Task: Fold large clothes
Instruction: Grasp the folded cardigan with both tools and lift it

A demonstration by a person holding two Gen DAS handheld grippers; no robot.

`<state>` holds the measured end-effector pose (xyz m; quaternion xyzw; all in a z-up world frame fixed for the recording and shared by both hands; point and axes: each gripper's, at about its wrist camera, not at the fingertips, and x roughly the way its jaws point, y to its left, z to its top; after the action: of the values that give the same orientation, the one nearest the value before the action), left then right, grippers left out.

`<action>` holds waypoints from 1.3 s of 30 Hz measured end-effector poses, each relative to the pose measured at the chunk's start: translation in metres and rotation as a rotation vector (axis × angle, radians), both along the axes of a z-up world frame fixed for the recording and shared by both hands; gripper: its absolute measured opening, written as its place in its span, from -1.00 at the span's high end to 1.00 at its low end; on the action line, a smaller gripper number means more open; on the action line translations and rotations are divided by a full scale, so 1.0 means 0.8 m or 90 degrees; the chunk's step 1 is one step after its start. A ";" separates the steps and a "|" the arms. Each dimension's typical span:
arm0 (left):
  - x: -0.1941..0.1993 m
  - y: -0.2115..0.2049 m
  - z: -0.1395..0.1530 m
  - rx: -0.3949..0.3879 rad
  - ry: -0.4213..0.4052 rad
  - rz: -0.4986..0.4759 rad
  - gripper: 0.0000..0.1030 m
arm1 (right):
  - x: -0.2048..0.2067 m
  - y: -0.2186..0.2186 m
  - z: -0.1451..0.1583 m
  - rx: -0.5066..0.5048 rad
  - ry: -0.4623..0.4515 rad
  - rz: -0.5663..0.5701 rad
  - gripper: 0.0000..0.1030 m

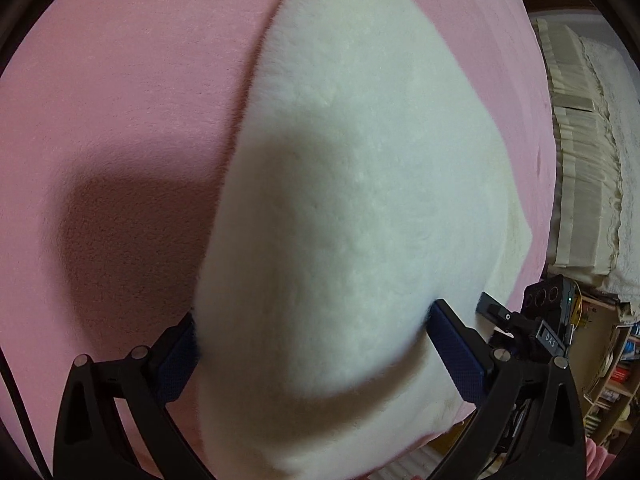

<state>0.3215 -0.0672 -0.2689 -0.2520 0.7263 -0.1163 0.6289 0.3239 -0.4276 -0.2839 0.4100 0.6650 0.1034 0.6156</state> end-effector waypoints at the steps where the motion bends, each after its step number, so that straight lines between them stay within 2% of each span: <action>1: -0.002 -0.001 0.001 0.004 0.000 0.002 -0.88 | 0.000 0.001 0.002 0.003 0.007 -0.002 -0.29; 3: -0.003 0.001 0.005 0.011 0.004 0.014 -0.66 | 0.002 0.004 0.009 0.001 0.013 0.003 -0.11; 4: -0.006 0.001 0.009 0.017 0.005 0.019 -0.60 | 0.006 0.008 0.016 -0.005 0.007 0.014 0.05; 6: -0.011 -0.001 0.021 0.031 0.003 0.014 -0.43 | 0.005 0.020 0.033 -0.027 -0.010 0.051 0.21; 9: -0.022 -0.012 0.046 0.068 -0.003 0.030 -0.32 | 0.002 0.033 0.064 -0.053 -0.035 0.088 0.31; 12: -0.045 -0.033 0.072 0.115 -0.021 0.027 -0.25 | -0.011 0.049 0.102 -0.058 -0.074 0.121 0.33; 15: -0.084 -0.047 0.093 0.126 -0.011 0.048 -0.21 | -0.038 0.059 0.134 -0.090 -0.089 0.144 0.34; 21: -0.184 -0.065 0.131 0.099 0.003 0.063 -0.18 | -0.121 0.038 0.181 -0.083 -0.092 0.114 0.35; 26: -0.253 -0.079 0.155 0.092 0.002 0.057 -0.17 | -0.187 0.030 0.214 -0.093 -0.117 0.132 0.35; 29: -0.275 -0.083 0.176 0.108 -0.012 0.048 -0.18 | -0.213 0.030 0.227 -0.089 -0.128 0.130 0.35; 34: -0.285 -0.086 0.221 0.127 -0.026 0.054 -0.17 | -0.231 0.034 0.243 -0.062 -0.149 0.128 0.36; 39: -0.273 -0.091 0.287 0.161 -0.064 0.063 -0.17 | -0.233 0.053 0.278 -0.041 -0.198 0.174 0.36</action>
<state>0.1033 -0.1397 -0.0391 -0.2002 0.6897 -0.0055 0.6959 0.1376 -0.3851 -0.0619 0.2753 0.6146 0.2267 0.7036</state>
